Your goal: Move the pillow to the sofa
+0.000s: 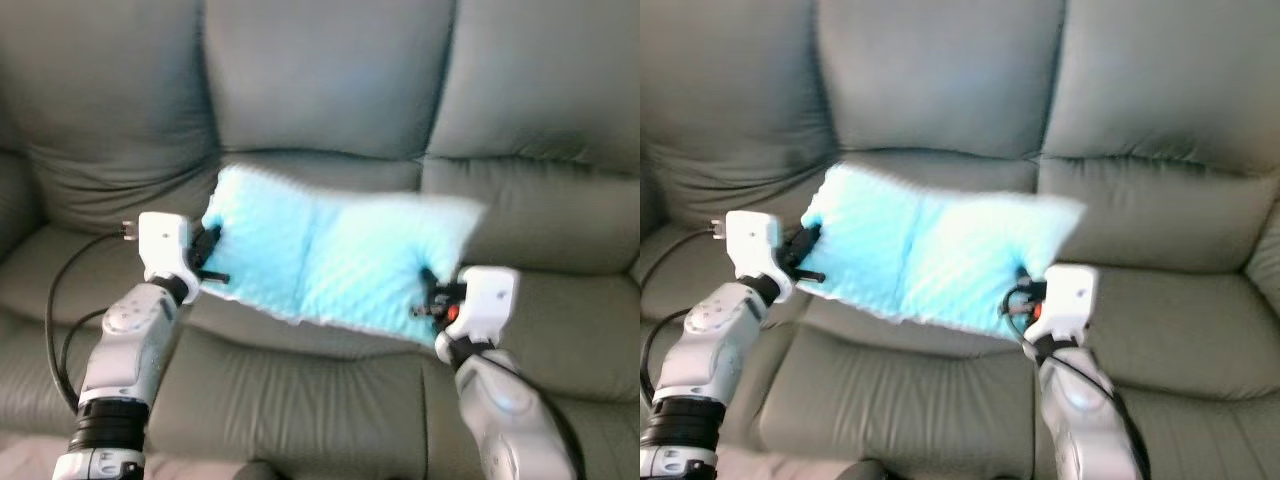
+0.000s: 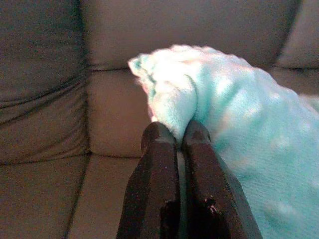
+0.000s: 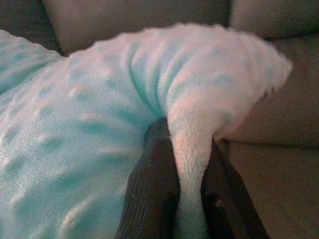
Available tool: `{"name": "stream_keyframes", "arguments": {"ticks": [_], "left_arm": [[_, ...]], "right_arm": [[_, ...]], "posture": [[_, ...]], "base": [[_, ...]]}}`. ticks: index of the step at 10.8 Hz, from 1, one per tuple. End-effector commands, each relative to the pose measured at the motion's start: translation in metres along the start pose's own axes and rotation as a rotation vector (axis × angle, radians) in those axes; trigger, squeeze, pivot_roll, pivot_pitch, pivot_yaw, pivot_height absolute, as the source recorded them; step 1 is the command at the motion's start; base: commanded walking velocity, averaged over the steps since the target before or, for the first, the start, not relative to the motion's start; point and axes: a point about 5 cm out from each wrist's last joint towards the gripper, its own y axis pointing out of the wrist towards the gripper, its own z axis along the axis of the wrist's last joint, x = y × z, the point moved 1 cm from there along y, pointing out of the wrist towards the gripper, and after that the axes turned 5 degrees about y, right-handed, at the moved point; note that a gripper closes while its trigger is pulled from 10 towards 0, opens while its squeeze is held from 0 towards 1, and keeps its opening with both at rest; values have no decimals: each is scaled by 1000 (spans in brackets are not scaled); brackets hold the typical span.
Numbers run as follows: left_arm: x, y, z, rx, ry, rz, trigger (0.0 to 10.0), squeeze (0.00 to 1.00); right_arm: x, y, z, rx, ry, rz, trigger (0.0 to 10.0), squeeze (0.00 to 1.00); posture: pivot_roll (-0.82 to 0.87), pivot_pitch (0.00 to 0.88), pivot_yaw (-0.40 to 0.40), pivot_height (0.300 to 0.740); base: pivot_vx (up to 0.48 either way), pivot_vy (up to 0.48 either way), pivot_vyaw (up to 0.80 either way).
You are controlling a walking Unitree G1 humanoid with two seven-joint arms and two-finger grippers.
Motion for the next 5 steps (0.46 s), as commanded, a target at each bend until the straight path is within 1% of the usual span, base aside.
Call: {"name": "stream_keyframes", "arguments": {"ticks": [1,5], "left_arm": [[6,1,2,9,9,-20,10000,0],[7,2,1,-1,6,-32,10000,0]], "right_arm": [[8,-4,2,6,-2,-25,10000,0],[8,-3,1,5,-3,-28,10000,0]], "posture": [[-184,145,30,740],[-183,139,32,740]], "base": [[0,0,0],[0,0,0]]}}
